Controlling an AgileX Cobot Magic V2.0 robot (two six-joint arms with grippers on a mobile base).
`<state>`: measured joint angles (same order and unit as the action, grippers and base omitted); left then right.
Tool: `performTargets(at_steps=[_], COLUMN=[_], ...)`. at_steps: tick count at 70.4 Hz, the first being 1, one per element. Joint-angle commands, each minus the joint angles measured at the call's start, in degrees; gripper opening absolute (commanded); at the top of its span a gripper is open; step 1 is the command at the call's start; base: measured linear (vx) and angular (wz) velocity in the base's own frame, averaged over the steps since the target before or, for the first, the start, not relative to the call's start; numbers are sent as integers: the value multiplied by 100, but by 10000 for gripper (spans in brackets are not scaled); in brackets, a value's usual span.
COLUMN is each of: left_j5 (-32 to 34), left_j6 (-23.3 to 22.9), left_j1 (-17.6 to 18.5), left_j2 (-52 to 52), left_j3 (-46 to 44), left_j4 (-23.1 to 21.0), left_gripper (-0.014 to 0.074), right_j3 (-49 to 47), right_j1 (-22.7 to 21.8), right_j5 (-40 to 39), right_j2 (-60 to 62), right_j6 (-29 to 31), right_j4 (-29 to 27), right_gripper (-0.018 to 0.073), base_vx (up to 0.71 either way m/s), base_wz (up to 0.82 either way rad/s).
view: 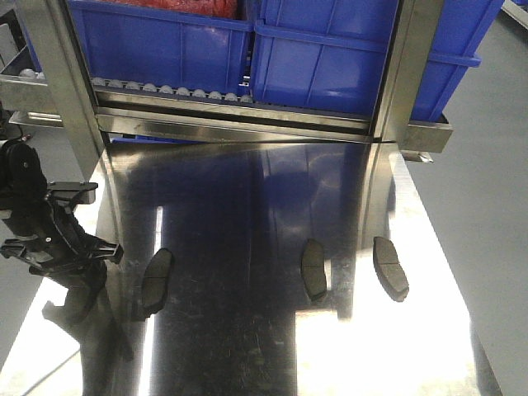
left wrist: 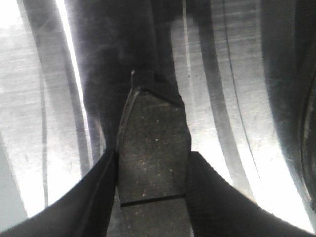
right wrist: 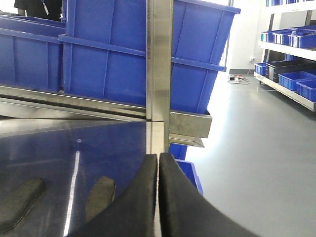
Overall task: Move and align brake pads A on conveyor
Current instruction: 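Lift the grasped brake pad with the left gripper off the table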
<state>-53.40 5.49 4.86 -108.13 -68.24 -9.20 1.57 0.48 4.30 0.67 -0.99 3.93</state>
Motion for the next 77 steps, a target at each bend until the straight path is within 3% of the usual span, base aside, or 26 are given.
performTargets(at_steps=[1, 24, 49, 77], left_j5=[-154, -11, 76, 1595], left_j6=[5, -207, -195, -167], left_j1=[144, 293, 293, 293], left_j2=[227, 911, 2185, 4679], left_j3=[-85, -85, -61, 1449], left_j4=[-165, 305, 500, 574], left_gripper=[-7, -6, -6, -6], right_j3=[32, 32, 32, 32], right_j1=[-28, -28, -28, -28], right_j5=[-430, -430, -430, -430], right_j2=[89, 89, 89, 89], right_j6=[14, 14, 14, 14], right_j4=[15, 15, 15, 15], right_gripper=[-10, -10, -10, -10], base_vx=[0, 0, 0, 0], base_wz=[0, 0, 0, 0])
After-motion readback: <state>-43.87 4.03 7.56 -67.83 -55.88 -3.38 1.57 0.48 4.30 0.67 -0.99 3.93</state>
